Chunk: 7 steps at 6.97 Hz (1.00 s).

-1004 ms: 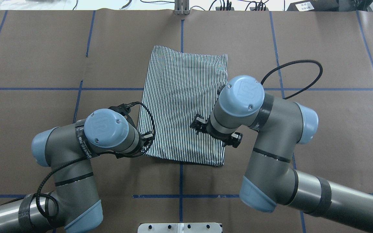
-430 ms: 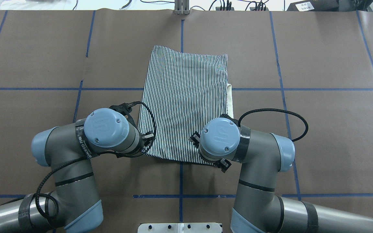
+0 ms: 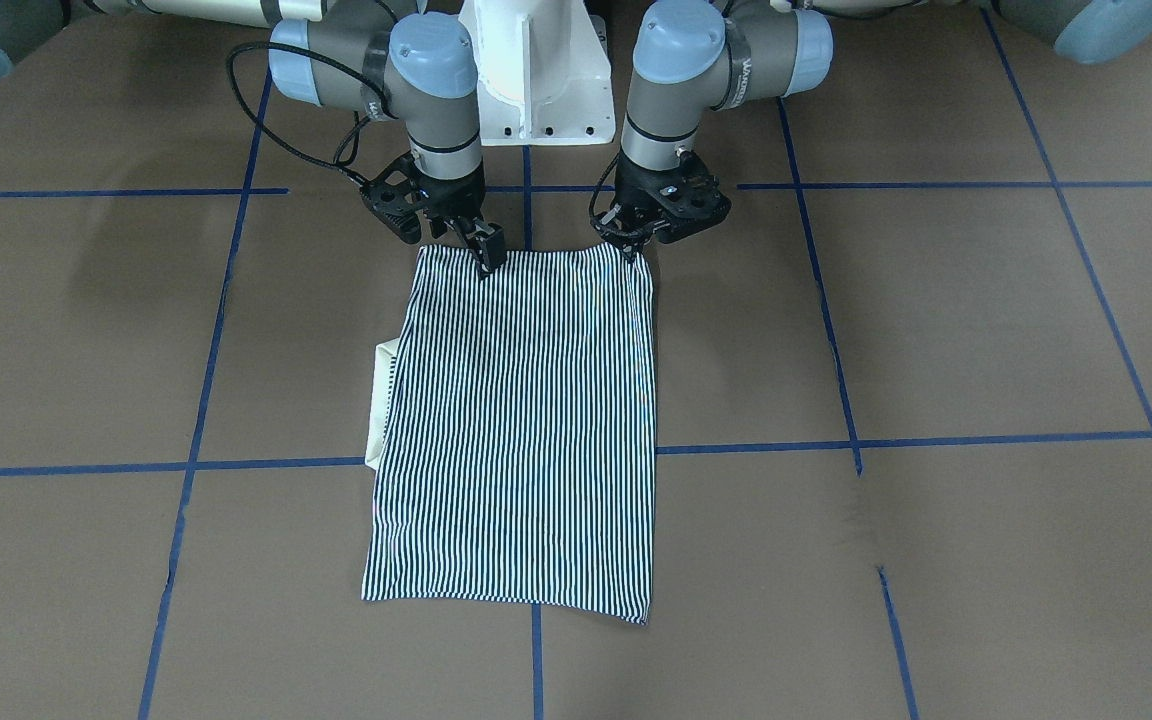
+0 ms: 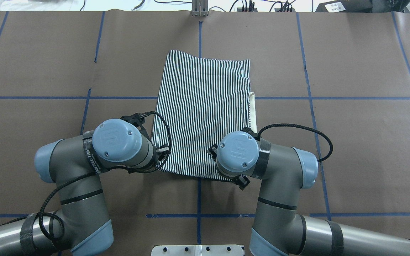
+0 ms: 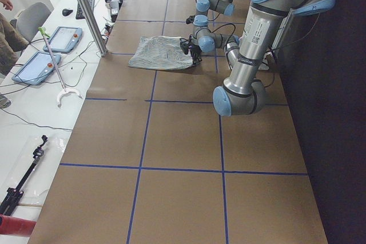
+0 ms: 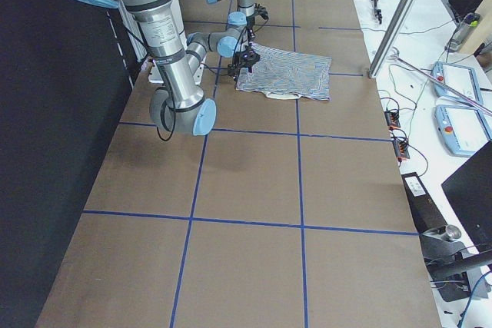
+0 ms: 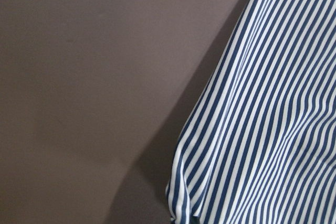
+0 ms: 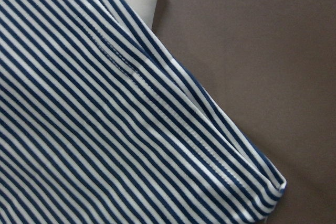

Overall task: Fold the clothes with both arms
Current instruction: 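Move the right gripper to the shirt's near edge beside the left gripper, then press down on the shirt's near edge with both grippers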

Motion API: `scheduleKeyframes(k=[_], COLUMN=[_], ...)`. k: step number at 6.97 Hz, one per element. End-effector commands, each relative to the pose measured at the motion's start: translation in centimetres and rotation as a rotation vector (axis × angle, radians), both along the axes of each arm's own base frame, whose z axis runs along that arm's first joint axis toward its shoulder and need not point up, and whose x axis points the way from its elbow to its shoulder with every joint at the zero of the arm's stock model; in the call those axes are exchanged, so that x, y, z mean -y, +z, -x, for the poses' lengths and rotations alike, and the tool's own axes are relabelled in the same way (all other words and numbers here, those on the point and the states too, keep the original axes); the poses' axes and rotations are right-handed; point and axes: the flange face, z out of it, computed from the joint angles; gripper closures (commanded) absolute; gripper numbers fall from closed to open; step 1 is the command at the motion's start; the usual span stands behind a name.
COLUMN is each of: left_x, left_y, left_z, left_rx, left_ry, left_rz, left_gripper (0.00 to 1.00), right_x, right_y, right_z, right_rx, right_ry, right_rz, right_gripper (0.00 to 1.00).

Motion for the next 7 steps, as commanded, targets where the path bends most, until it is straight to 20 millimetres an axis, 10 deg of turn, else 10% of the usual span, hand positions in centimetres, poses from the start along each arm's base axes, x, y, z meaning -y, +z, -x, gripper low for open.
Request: scheduleKeyframes(k=[1,7], left_x=[0.0,-0.2], left_y=[-0.1,-0.6], left_z=[0.0,0.6], left_rx=[-0.001,-0.008], left_ry=[0.000,0.000], left_rz=[0.000,-0.003], left_gripper=[1.00,1.00], right_x=[0.4,1.7], right_y=[0.0,-0.5], right_z=[1.2,3.6], right_rx=[0.005,-0.050], right_ry=[0.025,0.038], right_rz=[0.023,0.032], right_gripper=[0.00,0.00])
